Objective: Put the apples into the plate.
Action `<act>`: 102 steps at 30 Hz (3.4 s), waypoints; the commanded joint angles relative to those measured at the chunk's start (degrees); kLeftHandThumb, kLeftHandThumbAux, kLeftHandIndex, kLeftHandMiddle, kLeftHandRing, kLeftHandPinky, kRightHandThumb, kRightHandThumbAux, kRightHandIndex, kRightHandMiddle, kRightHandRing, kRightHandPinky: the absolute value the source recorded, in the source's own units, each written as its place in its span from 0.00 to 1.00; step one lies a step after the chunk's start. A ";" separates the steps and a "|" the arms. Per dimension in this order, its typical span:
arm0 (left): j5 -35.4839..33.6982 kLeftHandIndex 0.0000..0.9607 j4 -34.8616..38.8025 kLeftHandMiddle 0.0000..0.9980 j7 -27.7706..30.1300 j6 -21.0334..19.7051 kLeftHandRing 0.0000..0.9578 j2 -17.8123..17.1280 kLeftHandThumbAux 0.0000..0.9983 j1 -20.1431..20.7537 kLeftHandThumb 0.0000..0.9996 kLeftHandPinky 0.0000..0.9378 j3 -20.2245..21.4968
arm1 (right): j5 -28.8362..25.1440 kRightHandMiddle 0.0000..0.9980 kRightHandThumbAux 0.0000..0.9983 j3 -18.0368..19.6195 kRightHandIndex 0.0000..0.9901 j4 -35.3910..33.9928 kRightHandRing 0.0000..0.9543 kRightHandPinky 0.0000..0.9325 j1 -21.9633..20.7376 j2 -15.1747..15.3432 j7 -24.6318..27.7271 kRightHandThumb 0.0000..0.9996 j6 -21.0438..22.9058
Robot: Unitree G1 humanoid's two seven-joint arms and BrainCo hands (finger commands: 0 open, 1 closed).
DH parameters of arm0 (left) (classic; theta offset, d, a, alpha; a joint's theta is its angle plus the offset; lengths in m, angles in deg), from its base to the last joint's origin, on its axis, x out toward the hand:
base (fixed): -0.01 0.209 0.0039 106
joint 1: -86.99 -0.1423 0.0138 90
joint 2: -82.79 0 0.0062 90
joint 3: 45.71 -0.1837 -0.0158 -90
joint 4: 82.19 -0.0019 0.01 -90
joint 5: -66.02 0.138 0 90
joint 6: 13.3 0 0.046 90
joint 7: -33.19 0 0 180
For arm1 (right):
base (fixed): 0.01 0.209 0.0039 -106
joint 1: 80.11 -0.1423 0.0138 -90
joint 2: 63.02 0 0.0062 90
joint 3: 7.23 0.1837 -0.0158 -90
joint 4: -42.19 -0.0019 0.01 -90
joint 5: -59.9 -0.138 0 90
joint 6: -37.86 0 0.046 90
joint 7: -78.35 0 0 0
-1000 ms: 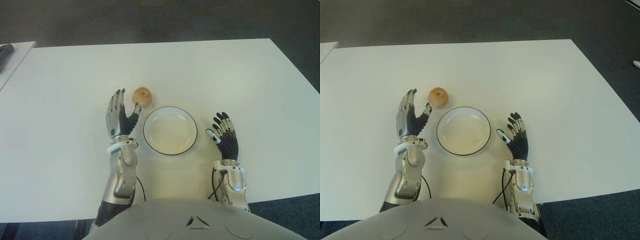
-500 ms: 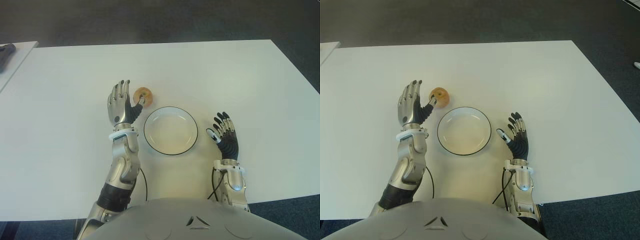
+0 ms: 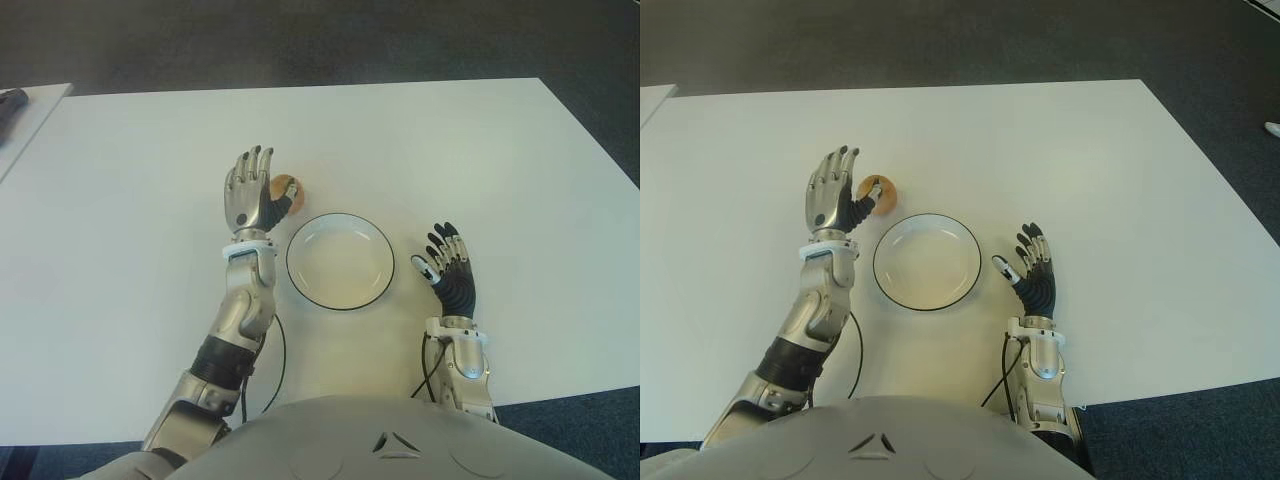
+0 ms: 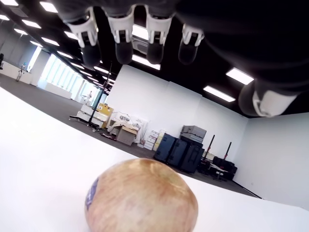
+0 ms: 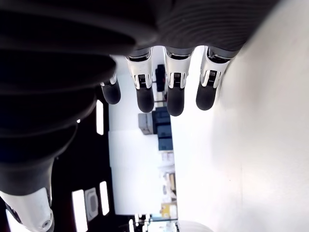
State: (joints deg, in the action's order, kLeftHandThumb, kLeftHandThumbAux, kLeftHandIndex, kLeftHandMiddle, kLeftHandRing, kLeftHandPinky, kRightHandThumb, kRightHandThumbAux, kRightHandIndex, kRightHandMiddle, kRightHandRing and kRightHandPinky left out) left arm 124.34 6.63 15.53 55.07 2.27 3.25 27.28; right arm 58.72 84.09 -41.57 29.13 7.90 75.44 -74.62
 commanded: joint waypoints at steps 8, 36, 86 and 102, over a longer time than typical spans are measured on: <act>-3.99 0.09 -9.34 0.04 -0.44 5.04 0.03 -1.61 0.30 5.38 0.27 0.11 -1.62 | 0.62 0.11 0.69 -0.44 0.07 6.91 0.11 0.16 2.29 -0.82 -0.72 0.23 4.36; -8.73 0.08 -24.74 0.03 -2.38 12.86 0.02 -3.27 0.30 11.10 0.27 0.11 -5.97 | 1.72 0.11 0.70 -1.34 0.07 5.46 0.11 0.16 3.43 -1.13 -1.86 0.22 5.55; -7.34 0.10 -32.62 0.01 -9.36 10.65 0.00 -5.83 0.31 14.11 0.29 0.08 -9.76 | 1.02 0.11 0.69 -0.25 0.07 5.97 0.11 0.17 3.40 -0.29 -1.14 0.22 5.04; -5.76 0.10 -35.67 0.03 -10.00 9.09 0.02 -7.23 0.32 16.78 0.28 0.09 -11.28 | 0.36 0.13 0.69 0.29 0.07 6.50 0.13 0.18 3.18 -0.38 -0.71 0.23 4.53</act>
State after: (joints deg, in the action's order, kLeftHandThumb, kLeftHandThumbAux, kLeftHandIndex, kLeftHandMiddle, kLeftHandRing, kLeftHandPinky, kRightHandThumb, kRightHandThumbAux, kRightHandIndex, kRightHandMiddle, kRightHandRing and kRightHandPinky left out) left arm 117.82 -26.58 6.27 64.65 -4.37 19.08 16.69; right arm 59.73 84.06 -41.30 28.78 7.97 74.49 -74.60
